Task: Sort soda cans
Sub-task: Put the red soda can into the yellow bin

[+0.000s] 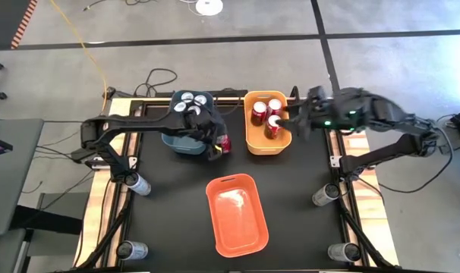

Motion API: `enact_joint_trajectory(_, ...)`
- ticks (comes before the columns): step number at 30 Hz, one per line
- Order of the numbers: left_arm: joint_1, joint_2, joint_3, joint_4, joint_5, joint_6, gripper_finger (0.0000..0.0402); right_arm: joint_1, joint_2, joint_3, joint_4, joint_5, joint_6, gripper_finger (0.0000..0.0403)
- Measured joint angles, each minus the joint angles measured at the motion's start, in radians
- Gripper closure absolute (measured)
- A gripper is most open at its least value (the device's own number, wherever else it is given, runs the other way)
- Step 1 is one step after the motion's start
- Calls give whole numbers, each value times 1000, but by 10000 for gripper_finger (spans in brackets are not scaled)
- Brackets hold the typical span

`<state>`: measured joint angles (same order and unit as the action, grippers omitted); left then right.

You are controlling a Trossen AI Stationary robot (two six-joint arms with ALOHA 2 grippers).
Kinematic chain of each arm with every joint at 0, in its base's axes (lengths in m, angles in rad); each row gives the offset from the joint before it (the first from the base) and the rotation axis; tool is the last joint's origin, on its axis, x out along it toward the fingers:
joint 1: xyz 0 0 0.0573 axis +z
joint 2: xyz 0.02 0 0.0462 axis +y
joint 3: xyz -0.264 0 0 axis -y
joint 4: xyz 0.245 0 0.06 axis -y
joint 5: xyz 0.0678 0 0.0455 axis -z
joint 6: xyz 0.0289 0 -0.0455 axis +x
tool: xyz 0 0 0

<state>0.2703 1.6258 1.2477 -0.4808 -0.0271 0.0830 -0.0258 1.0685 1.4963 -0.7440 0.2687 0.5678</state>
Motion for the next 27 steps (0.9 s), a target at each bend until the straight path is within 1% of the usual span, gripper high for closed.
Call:
enact_joint_trajectory(7,-16,10,-72,11,3,34,103,-1,139,0,-2,-9,1,10)
enact_joint_trajectory(12,-35,11,-76,-6,-1,80,103,0,200,0,25,-58,-4,10)
enact_joint_trajectory(15,-47,11,-76,-19,-2,98,103,14,204,0,67,-75,-15,10)
enact_joint_trajectory(20,-58,11,-76,-17,4,101,103,21,175,0,108,-84,-15,10)
enact_joint_trajectory(23,-62,52,-59,9,11,96,103,19,153,0,129,-82,-16,10)
enact_joint_trajectory(27,-62,148,35,-55,19,73,103,20,138,0,173,-83,-16,10)
